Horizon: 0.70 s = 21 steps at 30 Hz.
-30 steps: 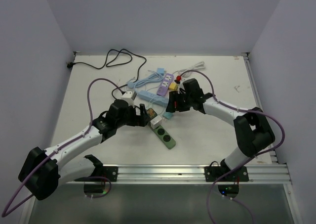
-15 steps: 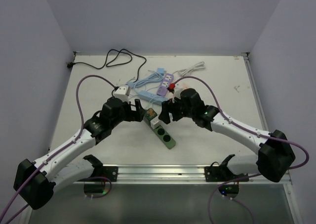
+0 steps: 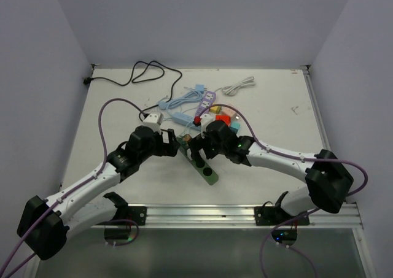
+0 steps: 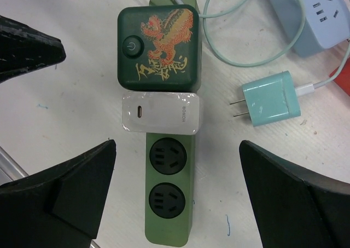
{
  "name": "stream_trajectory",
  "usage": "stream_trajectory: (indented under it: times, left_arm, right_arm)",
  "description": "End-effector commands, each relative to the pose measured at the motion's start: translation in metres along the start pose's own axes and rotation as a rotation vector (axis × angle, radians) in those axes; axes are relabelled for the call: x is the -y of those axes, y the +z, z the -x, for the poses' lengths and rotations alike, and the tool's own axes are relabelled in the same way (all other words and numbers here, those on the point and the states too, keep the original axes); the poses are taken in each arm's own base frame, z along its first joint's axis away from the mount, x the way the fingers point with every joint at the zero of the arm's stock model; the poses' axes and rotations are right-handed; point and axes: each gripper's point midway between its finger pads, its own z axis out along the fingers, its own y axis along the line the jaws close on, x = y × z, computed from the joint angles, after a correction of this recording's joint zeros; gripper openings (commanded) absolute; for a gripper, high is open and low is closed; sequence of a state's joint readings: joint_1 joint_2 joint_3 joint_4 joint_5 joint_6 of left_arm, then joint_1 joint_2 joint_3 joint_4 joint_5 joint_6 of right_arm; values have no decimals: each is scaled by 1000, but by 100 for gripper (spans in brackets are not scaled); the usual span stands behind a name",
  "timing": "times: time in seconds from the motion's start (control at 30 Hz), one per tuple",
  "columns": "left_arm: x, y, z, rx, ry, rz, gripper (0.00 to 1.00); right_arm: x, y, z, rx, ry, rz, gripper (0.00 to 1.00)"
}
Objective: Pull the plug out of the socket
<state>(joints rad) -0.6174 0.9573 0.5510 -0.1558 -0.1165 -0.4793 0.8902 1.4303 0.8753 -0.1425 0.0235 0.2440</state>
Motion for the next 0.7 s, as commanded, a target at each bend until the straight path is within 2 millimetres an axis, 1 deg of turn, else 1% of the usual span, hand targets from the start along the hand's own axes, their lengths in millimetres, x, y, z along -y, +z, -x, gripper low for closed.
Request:
stream_trajectory:
  times: [0.0, 0.2, 0.43, 0.57, 0.6, 0.67]
  left_arm:
    - [6, 3, 8, 38, -17, -31, 100]
    - [9, 5, 4, 34, -33, -53, 100]
    - [14, 9, 8, 44, -43, -72, 100]
    - [15, 14, 3, 25, -49, -75, 99]
    - [19, 16, 9, 51, -52, -88, 100]
    - [19, 18, 9, 52, -59, -89, 100]
  right_arm:
    - [-6, 1, 33, 86, -24, -4, 99]
    - [-9, 16, 30, 69, -26, -9, 98]
    - [-8, 31, 24, 47, -32, -18, 96]
    - [-7, 35, 24, 52, -32, -23, 92]
    - [-7, 36, 24, 55, -28, -26, 91]
    - [-7, 37, 24, 61, -27, -24, 89]
